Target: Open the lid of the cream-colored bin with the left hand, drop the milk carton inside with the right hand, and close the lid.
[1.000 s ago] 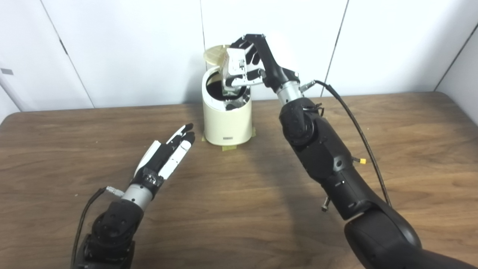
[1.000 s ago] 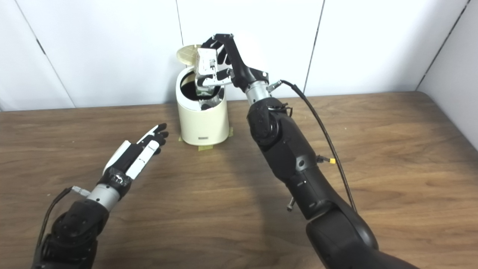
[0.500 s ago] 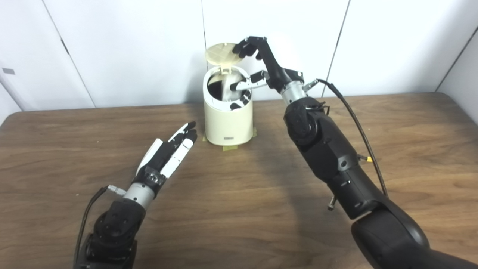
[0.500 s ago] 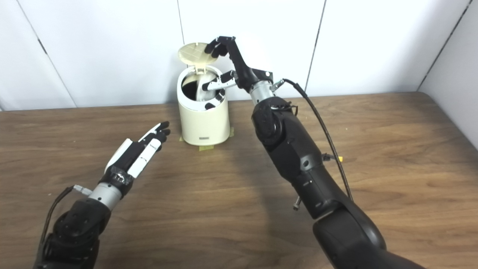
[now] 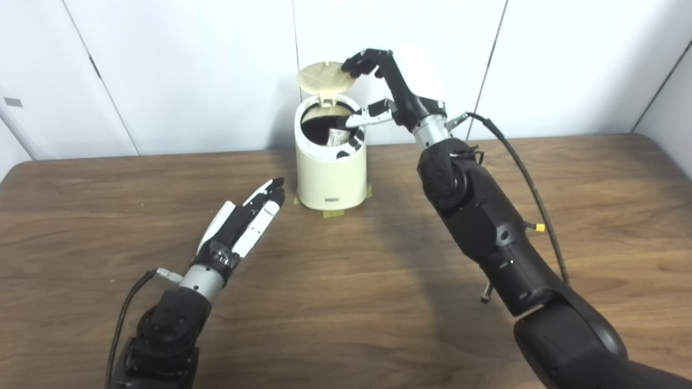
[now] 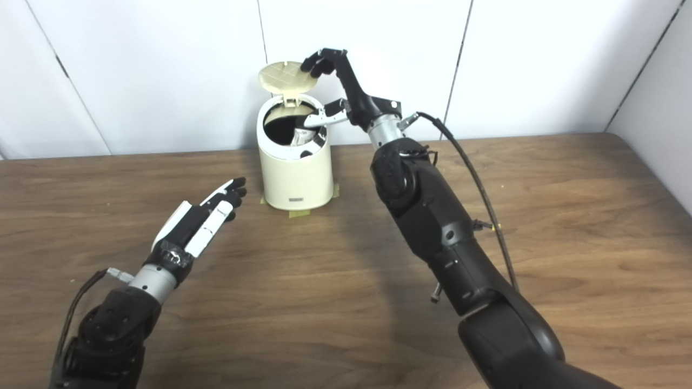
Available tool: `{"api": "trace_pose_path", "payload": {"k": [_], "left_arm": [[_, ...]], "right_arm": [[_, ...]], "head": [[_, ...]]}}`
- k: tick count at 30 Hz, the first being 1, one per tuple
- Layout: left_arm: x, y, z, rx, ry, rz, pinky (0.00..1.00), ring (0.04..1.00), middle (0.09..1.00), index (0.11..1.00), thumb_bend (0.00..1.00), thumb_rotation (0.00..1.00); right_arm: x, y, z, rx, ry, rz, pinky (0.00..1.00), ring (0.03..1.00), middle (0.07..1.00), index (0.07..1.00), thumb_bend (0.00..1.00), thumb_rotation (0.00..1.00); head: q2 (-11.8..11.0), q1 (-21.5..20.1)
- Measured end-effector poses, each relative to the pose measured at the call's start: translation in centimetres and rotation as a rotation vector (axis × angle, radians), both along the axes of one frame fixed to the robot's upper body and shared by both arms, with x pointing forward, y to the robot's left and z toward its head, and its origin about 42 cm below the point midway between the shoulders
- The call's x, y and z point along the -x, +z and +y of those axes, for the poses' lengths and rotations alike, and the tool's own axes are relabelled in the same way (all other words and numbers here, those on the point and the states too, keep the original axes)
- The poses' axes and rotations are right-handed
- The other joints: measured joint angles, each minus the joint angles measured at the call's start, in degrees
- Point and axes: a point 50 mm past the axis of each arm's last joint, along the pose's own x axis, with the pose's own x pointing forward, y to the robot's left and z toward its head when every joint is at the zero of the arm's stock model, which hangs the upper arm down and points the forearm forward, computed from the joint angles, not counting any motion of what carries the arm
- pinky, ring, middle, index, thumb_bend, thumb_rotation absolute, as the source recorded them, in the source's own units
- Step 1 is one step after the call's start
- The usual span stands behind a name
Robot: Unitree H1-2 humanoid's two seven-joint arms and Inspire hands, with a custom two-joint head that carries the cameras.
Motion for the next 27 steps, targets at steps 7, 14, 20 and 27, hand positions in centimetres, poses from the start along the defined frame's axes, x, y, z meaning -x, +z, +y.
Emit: {"api": "trace_pose_path", "payload": {"k": [7,14,20,27], "left_arm": [[-0.1,-0.1,0.1,-0.011,0.009,0.002,0.92,0.948,0.955,0.967,0.61,1.0],[-1.9,0.0,1.0,0.048,0.064,0.016,0.99,0.976,0.95,0.962,0.63,1.0],[-4.7,2.2,0.4,0.113,0.095,-0.024,0.91,0.915,0.917,0.924,0.56,0.95],[-7.6,6.3,-0.3,0.125,0.06,-0.141,0.9,0.905,0.906,0.904,0.57,0.91]], "right_arm": [[1.6,1.1,-0.9,-0.109,-0.001,-0.051,0.36,0.407,0.496,0.504,0.5,0.0],[3.0,-1.2,-3.9,-0.122,-0.056,-0.023,0.34,0.412,0.487,0.519,0.5,0.0],[5.0,-3.7,-5.4,-0.156,-0.115,0.08,0.41,0.491,0.472,0.541,0.51,0.01],[8.2,-6.9,-5.8,-0.407,-0.109,0.303,0.53,0.642,0.707,0.636,0.52,0.34]], "head": [[-0.18,-0.26],[-0.53,-0.53],[-1.05,-0.09],[-1.67,0.09]]}}
